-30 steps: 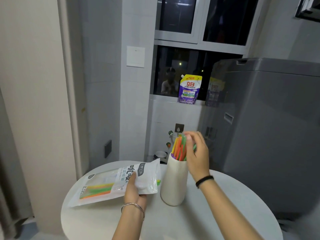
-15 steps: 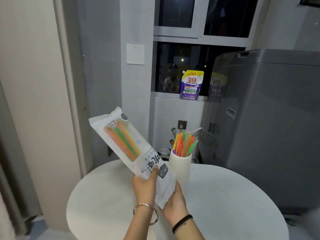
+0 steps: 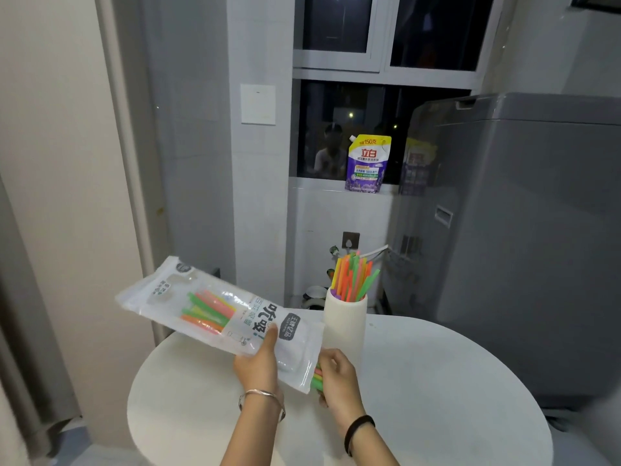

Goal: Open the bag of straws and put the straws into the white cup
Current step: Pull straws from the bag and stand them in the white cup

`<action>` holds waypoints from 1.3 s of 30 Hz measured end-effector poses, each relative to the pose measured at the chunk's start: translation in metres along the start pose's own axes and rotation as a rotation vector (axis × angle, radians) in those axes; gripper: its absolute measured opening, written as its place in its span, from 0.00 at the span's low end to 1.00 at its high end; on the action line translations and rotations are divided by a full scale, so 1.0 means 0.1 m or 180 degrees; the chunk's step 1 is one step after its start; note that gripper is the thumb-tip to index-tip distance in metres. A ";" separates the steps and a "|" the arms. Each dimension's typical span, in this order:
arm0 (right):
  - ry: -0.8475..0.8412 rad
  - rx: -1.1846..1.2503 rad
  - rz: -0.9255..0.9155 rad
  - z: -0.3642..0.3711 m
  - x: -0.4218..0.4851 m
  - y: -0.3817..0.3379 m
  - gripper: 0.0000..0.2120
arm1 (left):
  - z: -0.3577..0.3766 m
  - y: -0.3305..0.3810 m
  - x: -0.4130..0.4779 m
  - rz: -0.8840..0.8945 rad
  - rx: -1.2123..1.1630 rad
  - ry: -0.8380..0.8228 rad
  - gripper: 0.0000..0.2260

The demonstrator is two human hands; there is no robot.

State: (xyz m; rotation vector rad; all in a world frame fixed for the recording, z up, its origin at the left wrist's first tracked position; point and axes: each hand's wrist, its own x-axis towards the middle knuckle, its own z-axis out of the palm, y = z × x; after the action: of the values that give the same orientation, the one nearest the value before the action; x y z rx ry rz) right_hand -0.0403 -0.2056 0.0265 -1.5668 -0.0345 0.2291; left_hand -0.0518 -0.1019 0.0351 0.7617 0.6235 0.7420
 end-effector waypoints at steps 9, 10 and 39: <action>-0.0375 -0.0525 -0.0738 -0.20 0.04 -0.13 0.07 | -0.11 0.02 0.10 -0.0654 -0.0391 -0.0013 0.21; -0.0360 -0.0451 -0.0743 -0.23 0.06 -0.13 0.07 | -0.11 0.02 0.11 -0.0691 -0.0409 -0.0069 0.21; 0.0506 0.1382 -0.0889 -0.60 0.21 -0.31 0.02 | -0.10 0.01 0.08 -0.1038 -0.0654 -0.0349 0.21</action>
State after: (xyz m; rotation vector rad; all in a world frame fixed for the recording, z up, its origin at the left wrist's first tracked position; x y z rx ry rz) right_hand -0.0062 -0.2606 0.0541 -1.1272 -0.0736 -0.1050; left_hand -0.0549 -0.0915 0.0277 0.4917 0.5458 0.4524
